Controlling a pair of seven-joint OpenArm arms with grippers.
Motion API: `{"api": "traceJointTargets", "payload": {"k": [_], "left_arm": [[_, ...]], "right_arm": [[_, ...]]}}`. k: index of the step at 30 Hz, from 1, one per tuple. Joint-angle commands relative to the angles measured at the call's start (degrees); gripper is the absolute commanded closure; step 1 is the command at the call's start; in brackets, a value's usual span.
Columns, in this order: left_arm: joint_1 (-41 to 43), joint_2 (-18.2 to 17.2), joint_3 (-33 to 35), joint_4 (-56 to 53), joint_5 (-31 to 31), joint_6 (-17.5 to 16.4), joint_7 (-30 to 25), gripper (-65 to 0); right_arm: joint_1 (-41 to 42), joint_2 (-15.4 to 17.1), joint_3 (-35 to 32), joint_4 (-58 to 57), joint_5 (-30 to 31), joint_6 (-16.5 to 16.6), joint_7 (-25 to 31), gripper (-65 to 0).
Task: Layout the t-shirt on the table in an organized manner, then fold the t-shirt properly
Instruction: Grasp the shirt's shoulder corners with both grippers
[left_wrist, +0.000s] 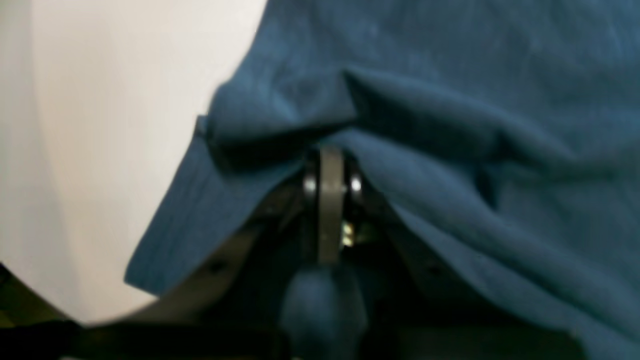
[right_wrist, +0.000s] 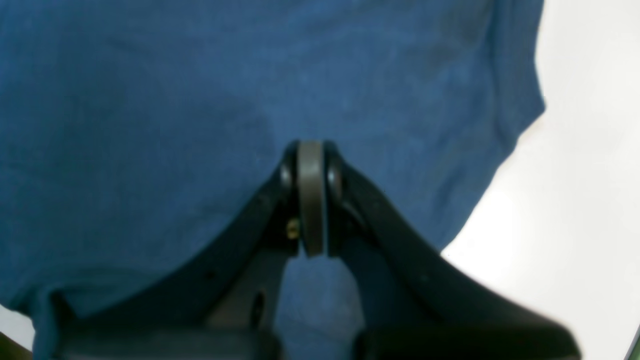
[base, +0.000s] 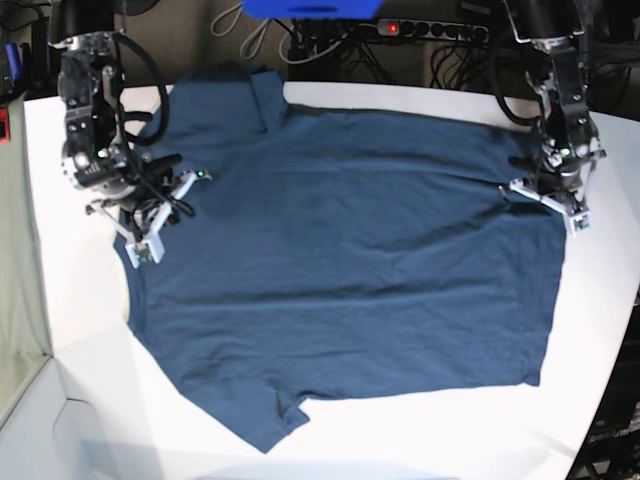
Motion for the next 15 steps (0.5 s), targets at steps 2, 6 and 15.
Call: {"api": "traceJointTargets", "payload": {"k": [2, 6, 15], "left_arm": [[1.4, -0.2, -0.2, 4.2, 0.3, 0.3, -0.3, 0.0], [4.2, 0.0, -0.3, 10.6, 0.2, 0.3, -0.3, 0.0], [10.1, -0.1, -1.0, 18.4, 0.2, 0.3, -0.3, 0.0]], "right_arm": [[0.1, 0.7, 0.2, 0.9, 0.1, -0.2, 1.3, 0.0], [-1.4, 0.8, 0.2, 0.9, 0.0, -0.3, 1.3, 0.0], [-6.3, 0.6, 0.5, 2.5, 0.0, -0.4, 1.5, 0.0]]}}
